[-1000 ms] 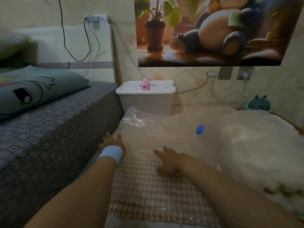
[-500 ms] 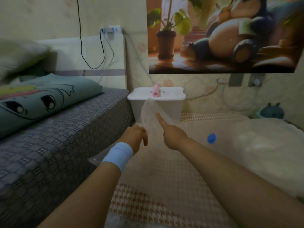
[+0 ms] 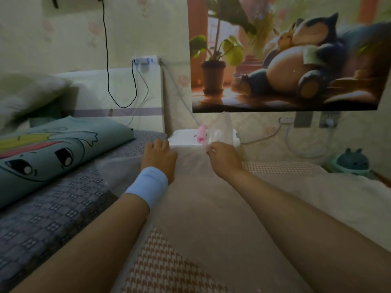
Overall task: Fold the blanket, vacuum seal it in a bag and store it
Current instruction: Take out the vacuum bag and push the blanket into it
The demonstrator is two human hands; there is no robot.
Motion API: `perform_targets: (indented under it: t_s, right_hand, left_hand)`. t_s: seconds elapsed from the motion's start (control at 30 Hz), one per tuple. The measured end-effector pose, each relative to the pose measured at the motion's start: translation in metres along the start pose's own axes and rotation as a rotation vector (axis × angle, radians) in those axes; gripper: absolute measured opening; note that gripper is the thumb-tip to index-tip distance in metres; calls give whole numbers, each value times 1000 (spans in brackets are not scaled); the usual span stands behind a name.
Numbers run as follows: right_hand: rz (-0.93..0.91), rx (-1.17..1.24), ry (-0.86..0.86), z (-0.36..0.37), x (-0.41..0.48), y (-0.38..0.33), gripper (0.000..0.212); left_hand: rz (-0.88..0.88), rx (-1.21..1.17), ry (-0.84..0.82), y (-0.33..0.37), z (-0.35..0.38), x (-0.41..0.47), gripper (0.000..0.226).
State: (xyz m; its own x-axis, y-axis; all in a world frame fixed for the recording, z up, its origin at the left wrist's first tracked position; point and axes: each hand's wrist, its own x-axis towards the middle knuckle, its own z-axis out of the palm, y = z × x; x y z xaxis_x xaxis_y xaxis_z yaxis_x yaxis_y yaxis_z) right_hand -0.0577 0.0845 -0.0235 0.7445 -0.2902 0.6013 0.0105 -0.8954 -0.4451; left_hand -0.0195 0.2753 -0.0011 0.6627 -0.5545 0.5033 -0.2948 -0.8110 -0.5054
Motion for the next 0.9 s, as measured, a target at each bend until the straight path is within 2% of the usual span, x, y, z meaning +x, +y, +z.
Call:
perform_targets:
  t_s: [0.03, 0.13, 0.17, 0.23, 0.3, 0.4, 0.47, 0.53, 0.6, 0.67, 0.73, 0.8, 0.9]
  right_hand:
    - [-17, 43, -25, 0, 8, -1, 34]
    - [-27, 147, -233, -3, 34, -8, 101]
    - [-12, 138, -279, -5, 41, -10, 113]
    - [-11, 15, -372, -7, 47, -8, 111]
    - [11, -177, -534, 2, 47, 3, 92]
    - [171, -357, -794, 17, 28, 21, 74]
    - [238, -376, -997, 26, 6, 29, 68]
    - [251, -379, -1124, 38, -21, 38, 69]
    - [295, -347, -1137, 54, -48, 49, 83]
    - [380, -258, -1108, 72, -69, 59, 98]
    - [403, -165, -1024, 92, -78, 63, 103]
    - [335, -111, -833, 98, -72, 55, 102]
    - [176, -73, -564, 93, -41, 33, 101]
  left_hand:
    - [1, 44, -22, -5, -1, 15, 39]
    - [-162, 95, -67, -43, -2, 74, 41]
    - [-251, 85, -104, -56, -1, 89, 47]
    - [-337, 69, -191, -67, 6, 107, 67]
    - [-285, 50, -245, -58, 13, 116, 78]
    - [-142, -140, -334, -14, 34, 100, 76]
    - [-63, -224, -439, 18, 54, 77, 77]
    - [-44, -265, -591, 42, 74, 50, 78]
    - [-15, -253, -714, 49, 88, 27, 82]
    - [-8, -176, -693, 42, 91, 14, 83]
    - [-49, -105, -577, 23, 86, 9, 76]
    - [-91, -86, -427, -2, 78, 12, 68]
    - [-224, -132, -224, -30, 66, 21, 78]
